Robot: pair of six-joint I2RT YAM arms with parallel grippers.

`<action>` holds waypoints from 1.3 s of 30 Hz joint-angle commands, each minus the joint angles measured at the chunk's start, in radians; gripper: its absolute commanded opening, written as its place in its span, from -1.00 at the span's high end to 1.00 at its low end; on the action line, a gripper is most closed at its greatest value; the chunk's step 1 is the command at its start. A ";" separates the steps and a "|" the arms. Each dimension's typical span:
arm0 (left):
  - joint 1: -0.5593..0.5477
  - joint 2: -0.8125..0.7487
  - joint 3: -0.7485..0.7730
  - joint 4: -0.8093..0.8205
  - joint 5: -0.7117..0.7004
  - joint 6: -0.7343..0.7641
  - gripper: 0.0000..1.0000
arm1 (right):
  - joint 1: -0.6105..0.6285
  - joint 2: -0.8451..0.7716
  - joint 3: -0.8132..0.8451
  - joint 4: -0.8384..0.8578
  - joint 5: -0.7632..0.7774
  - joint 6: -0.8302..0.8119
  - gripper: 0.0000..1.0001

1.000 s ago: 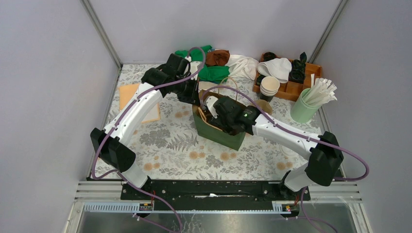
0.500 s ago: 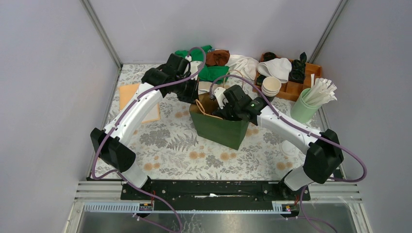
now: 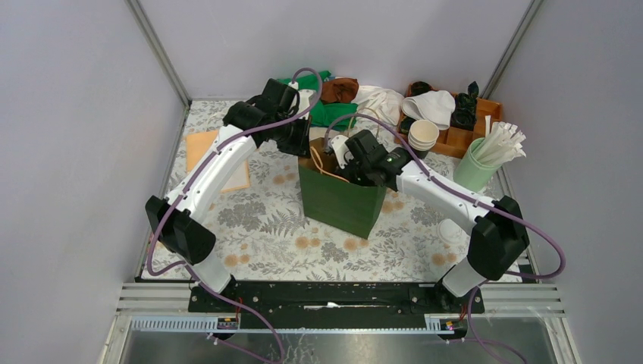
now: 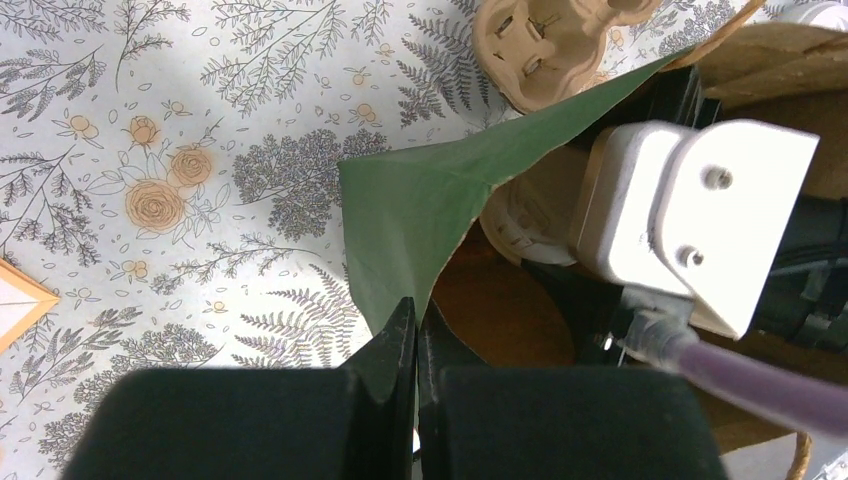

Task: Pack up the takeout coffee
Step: Place the coffee cup on the cup tray.

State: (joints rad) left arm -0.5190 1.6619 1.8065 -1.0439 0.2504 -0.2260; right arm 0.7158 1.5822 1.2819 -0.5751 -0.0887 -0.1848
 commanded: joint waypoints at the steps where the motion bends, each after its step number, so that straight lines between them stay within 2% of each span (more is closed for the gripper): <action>1: 0.005 -0.019 0.064 0.104 -0.032 -0.016 1.00 | 0.066 0.096 -0.092 -0.299 -0.018 0.054 0.29; 14: 0.005 -0.009 0.070 0.132 -0.045 -0.029 1.00 | 0.120 0.119 -0.111 -0.310 0.004 0.057 0.27; 22: 0.004 -0.051 0.009 0.148 -0.032 -0.011 1.00 | 0.120 0.089 -0.048 -0.309 0.015 0.084 0.13; 28: 0.002 -0.090 -0.045 0.164 -0.013 0.006 1.00 | 0.119 0.059 0.031 -0.317 0.054 0.103 -0.12; 30: 0.001 -0.095 -0.054 0.164 -0.010 0.009 1.00 | 0.117 0.054 0.045 -0.319 0.063 0.106 -0.33; 33: -0.002 -0.104 -0.065 0.165 -0.005 0.019 1.00 | 0.116 0.031 0.048 -0.306 0.069 0.119 -0.87; 34: -0.004 -0.107 -0.068 0.165 -0.004 0.022 1.00 | 0.117 0.021 0.048 -0.298 0.075 0.126 -0.98; 39: -0.006 -0.119 -0.082 0.168 0.007 0.034 1.00 | 0.117 -0.008 0.075 -0.293 0.113 0.141 -0.99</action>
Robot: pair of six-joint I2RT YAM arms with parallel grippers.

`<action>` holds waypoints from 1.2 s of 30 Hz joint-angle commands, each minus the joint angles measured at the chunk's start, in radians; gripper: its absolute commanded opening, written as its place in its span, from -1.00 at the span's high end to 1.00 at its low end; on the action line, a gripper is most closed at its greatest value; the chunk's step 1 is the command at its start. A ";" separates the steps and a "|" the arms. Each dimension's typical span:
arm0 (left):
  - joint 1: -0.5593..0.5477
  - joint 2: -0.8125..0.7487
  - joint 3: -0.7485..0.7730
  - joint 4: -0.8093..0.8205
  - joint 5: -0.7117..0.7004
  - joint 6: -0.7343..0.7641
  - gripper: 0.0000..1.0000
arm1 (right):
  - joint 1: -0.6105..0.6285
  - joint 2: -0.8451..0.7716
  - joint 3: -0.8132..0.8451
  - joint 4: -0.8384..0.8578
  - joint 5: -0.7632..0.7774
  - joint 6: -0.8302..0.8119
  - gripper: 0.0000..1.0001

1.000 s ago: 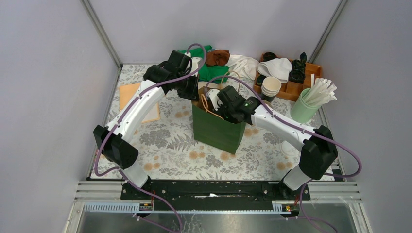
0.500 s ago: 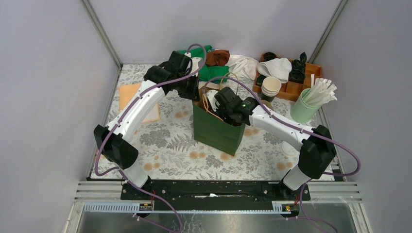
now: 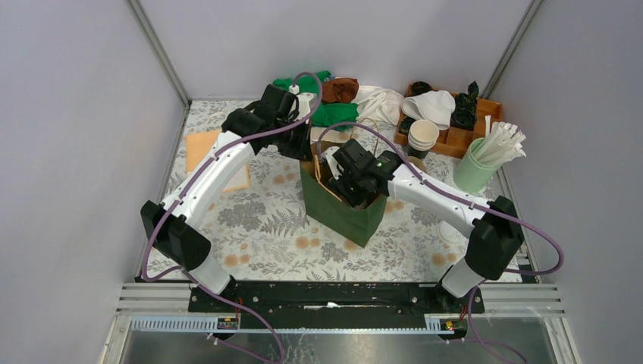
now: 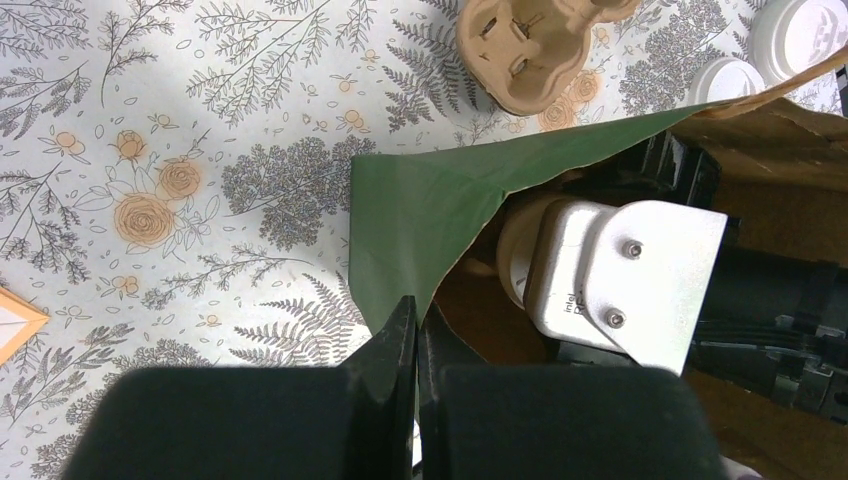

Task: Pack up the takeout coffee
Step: Place the coffee cup on the cup tray.

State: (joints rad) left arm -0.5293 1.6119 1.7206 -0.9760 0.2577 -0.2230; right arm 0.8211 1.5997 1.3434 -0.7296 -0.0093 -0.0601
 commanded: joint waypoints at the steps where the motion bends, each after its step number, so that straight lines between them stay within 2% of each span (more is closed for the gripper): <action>1: 0.004 -0.071 -0.001 0.103 0.001 0.031 1.00 | 0.011 -0.030 0.022 -0.140 0.038 0.014 -0.99; 23: -0.011 -0.078 -0.015 0.082 0.022 0.010 1.00 | 0.010 -0.073 0.252 -0.157 0.074 0.009 -0.99; 32: -0.015 -0.091 -0.032 0.074 0.003 -0.006 1.00 | 0.010 -0.107 0.314 -0.121 0.071 0.015 -0.99; 36: -0.016 -0.095 -0.040 0.075 0.005 -0.010 1.00 | 0.011 -0.097 0.315 -0.157 0.066 0.013 -1.00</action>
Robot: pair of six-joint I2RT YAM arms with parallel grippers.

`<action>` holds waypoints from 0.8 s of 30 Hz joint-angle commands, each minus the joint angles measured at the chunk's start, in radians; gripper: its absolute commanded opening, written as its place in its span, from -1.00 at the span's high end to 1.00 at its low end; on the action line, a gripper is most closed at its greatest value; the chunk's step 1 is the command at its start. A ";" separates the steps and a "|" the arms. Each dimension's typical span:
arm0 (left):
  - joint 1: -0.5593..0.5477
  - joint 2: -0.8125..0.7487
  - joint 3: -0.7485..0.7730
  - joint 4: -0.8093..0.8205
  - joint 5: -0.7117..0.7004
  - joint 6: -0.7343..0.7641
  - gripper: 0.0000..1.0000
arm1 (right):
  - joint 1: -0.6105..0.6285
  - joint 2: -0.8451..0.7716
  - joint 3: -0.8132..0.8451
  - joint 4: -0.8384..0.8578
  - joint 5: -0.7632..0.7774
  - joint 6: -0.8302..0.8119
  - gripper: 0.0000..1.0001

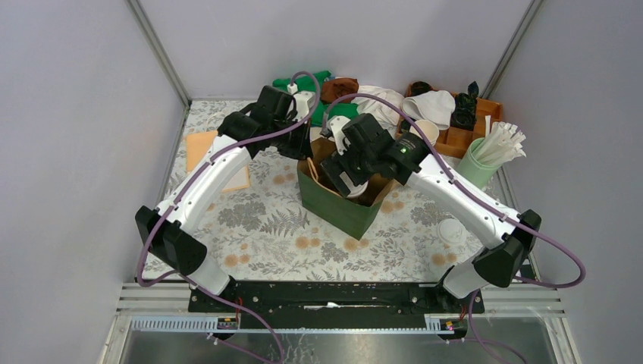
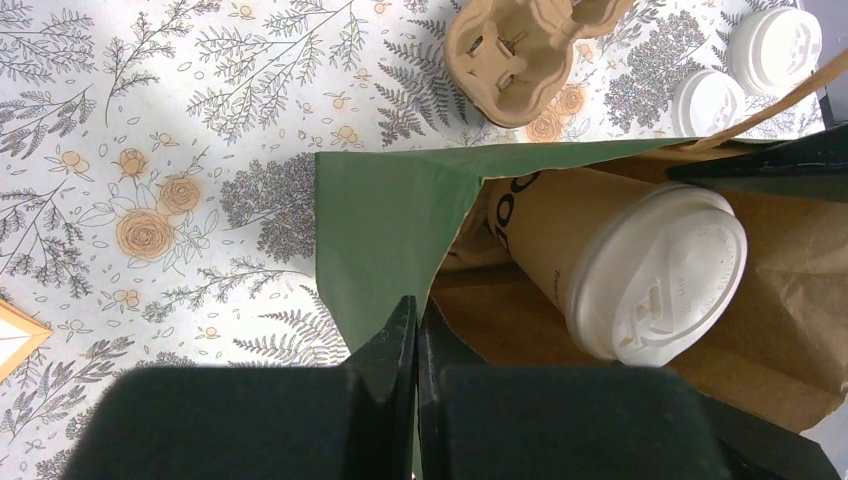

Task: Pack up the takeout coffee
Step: Place the coffee cup on the cup tray.

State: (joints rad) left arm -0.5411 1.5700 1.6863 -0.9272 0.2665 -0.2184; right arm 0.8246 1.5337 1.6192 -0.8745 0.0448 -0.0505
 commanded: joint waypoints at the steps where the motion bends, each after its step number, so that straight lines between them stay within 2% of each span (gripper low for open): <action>1: -0.005 -0.053 -0.008 0.027 -0.002 -0.015 1.00 | 0.008 -0.033 0.023 -0.015 0.013 0.002 -0.99; 12: -0.005 -0.074 -0.033 0.047 -0.008 -0.013 1.00 | 0.004 -0.050 -0.130 -0.013 0.000 0.023 -0.98; 17: -0.005 -0.091 -0.065 0.067 0.000 -0.018 1.00 | 0.002 -0.063 -0.252 0.058 -0.004 0.022 -0.98; 24: -0.004 -0.135 -0.104 0.119 0.010 -0.030 1.00 | 0.000 -0.099 -0.304 0.156 -0.014 0.012 -0.93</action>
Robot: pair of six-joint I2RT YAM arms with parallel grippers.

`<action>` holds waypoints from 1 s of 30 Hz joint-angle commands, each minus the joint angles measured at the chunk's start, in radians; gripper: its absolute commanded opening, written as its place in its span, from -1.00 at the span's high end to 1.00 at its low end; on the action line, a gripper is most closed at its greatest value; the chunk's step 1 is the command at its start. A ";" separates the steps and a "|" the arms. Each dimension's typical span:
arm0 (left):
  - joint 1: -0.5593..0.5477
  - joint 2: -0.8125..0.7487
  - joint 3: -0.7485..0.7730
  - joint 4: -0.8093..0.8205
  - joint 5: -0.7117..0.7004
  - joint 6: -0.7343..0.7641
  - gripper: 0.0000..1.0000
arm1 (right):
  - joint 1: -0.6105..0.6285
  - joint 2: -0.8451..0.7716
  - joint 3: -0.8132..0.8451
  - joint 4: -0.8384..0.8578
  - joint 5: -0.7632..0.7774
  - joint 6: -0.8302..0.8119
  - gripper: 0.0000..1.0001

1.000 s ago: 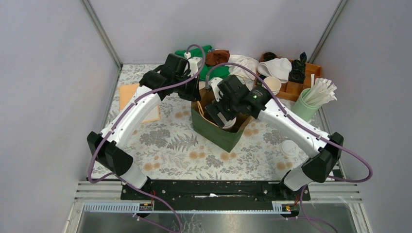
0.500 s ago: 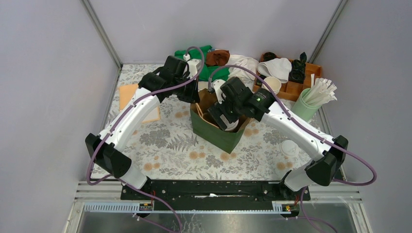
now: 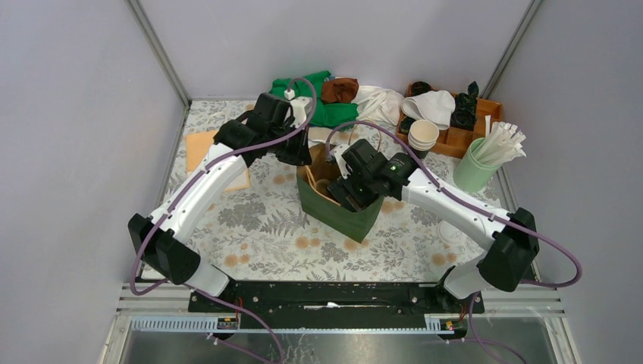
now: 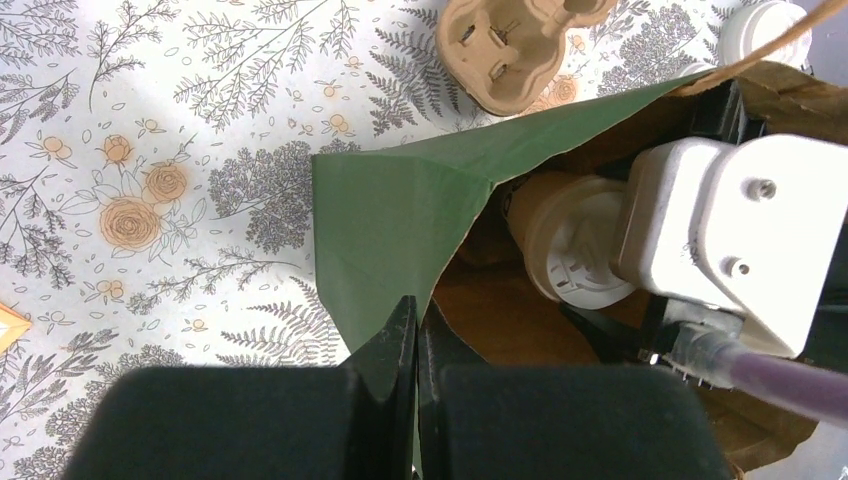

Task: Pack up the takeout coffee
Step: Place the coffee cup on the cup tray.

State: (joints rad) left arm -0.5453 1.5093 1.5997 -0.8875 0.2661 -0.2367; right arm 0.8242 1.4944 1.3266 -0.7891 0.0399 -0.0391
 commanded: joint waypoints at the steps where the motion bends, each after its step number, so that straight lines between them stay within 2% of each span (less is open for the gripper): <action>1: -0.001 -0.083 -0.019 0.088 0.010 -0.012 1.00 | 0.001 -0.070 -0.009 0.084 -0.009 -0.007 -0.92; 10: -0.008 -0.148 -0.045 0.150 -0.011 0.016 1.00 | 0.001 -0.174 0.049 0.185 -0.016 -0.040 -0.92; 17: -0.048 -0.185 -0.065 0.153 -0.077 0.043 1.00 | 0.001 -0.242 0.025 0.261 -0.027 -0.055 -0.88; 24: -0.133 -0.280 -0.160 0.250 -0.210 0.075 1.00 | 0.001 -0.347 -0.173 0.438 -0.064 -0.056 -0.84; 30: -0.167 -0.337 -0.215 0.325 -0.259 0.168 1.00 | 0.007 -0.482 -0.406 0.697 -0.123 -0.152 -0.73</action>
State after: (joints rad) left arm -0.6991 1.2285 1.4040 -0.7055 0.0711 -0.1509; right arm 0.8246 1.1072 1.0286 -0.3264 -0.0261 -0.1101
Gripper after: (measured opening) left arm 0.006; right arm 0.918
